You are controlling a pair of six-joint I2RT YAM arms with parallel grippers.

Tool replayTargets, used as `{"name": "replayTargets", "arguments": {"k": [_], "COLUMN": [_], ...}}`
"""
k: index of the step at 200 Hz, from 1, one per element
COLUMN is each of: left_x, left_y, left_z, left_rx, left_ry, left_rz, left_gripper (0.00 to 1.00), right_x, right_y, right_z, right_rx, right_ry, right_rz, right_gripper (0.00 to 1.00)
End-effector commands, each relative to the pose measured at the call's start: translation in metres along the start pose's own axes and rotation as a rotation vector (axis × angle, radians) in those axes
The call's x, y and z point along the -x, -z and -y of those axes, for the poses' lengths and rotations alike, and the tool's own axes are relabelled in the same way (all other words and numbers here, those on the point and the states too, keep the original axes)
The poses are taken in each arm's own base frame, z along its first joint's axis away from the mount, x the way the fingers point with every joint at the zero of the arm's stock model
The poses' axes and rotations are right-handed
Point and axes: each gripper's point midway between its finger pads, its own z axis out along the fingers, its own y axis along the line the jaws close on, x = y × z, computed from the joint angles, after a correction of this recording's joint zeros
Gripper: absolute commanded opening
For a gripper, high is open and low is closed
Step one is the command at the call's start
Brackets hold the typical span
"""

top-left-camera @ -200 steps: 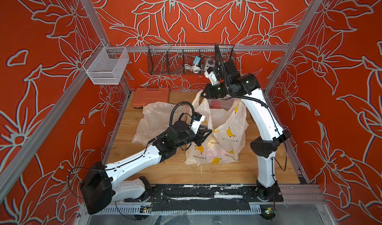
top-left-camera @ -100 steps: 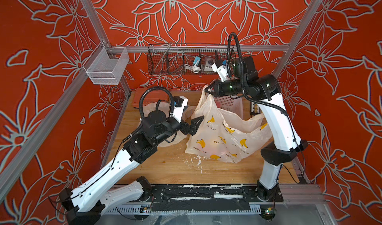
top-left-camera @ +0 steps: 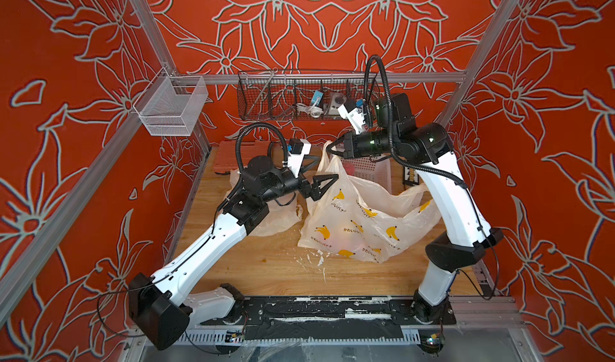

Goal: Place the peach into a plastic bag & tie a knot
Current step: Adjust the plastic bag at the center of the board.

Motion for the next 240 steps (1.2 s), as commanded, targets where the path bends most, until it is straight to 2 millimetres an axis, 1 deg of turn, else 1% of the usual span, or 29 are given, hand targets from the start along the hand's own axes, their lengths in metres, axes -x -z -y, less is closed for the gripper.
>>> {"name": "replayTargets", "arguments": {"k": [1, 3, 8, 28, 35, 45, 62, 79, 95, 108, 127, 145, 156, 168, 175, 190, 202, 214, 226, 240], "left_x": [0.015, 0.015, 0.013, 0.003, -0.002, -0.008, -0.01, -0.016, -0.023, -0.027, -0.034, -0.039, -0.04, -0.041, -0.04, -0.039, -0.039, -0.039, -0.04, -0.04], "left_y": [-0.014, -0.016, -0.019, -0.031, -0.035, -0.038, -0.04, -0.042, -0.043, -0.044, -0.048, -0.05, -0.049, -0.045, -0.041, -0.029, -0.018, -0.009, -0.003, 0.004], "left_z": [0.012, 0.012, 0.012, 0.016, 0.016, 0.015, 0.013, 0.011, 0.009, 0.008, 0.008, 0.008, 0.006, 0.0, -0.006, -0.022, -0.038, -0.052, -0.063, -0.071], "left_rx": [-0.105, -0.106, -0.112, -0.137, -0.139, -0.145, -0.149, -0.15, -0.15, -0.149, -0.161, -0.167, -0.152, -0.103, -0.065, 0.008, 0.067, 0.129, 0.176, 0.206], "left_ry": [-0.036, -0.037, -0.035, -0.047, -0.051, -0.053, -0.04, -0.025, -0.011, 0.004, 0.021, 0.029, 0.03, 0.029, 0.026, 0.045, 0.078, 0.113, 0.139, 0.163], "left_rz": [0.072, 0.075, 0.081, 0.11, 0.119, 0.132, 0.168, 0.168, 0.167, 0.175, 0.168, 0.162, 0.155, 0.134, 0.128, 0.13, 0.135, 0.142, 0.145, 0.146], "left_gripper": [0.99, 0.99, 0.99, 0.99, 0.97, 0.89, 0.77, 0.64, 0.55, 0.5, 0.39, 0.22, 0.1, 0.04, 0.0, 0.0, 0.0, 0.0, 0.0, 0.0], "right_x": [0.002, 0.001, 0.006, 0.008, 0.01, 0.011, 0.013, 0.014, 0.016, 0.016, 0.018, 0.021, 0.02, 0.019, 0.019, 0.018, 0.02, 0.017, 0.005, -0.024], "right_y": [0.011, 0.01, 0.011, 0.01, 0.01, 0.011, 0.011, 0.01, 0.011, 0.011, 0.01, 0.012, 0.015, 0.022, 0.027, 0.042, 0.063, 0.087, 0.109, 0.127], "right_z": [-0.027, -0.027, -0.032, -0.041, -0.044, -0.047, -0.052, -0.053, -0.056, -0.06, -0.064, -0.068, -0.067, -0.062, -0.057, -0.043, -0.029, -0.013, 0.007, 0.038], "right_rx": [0.09, 0.093, 0.114, 0.167, 0.187, 0.205, 0.233, 0.246, 0.264, 0.287, 0.318, 0.336, 0.322, 0.29, 0.275, 0.229, 0.168, 0.093, -0.019, -0.179], "right_ry": [0.008, 0.003, 0.014, -0.011, -0.02, -0.033, -0.047, -0.057, -0.061, -0.068, -0.083, -0.083, -0.064, -0.048, -0.045, -0.048, -0.036, -0.023, -0.004, 0.003], "right_rz": [0.022, 0.018, 0.039, 0.045, 0.048, 0.053, 0.056, 0.056, 0.057, 0.053, 0.056, 0.067, 0.072, 0.083, 0.09, 0.116, 0.165, 0.215, 0.243, 0.234], "right_gripper": [0.0, 0.0, 0.0, 0.0, 0.0, 0.0, 0.0, 0.0, 0.0, 0.0, 0.0, 0.0, 0.0, 0.0, 0.05, 0.24, 0.38, 0.48, 0.56, 0.62]}}
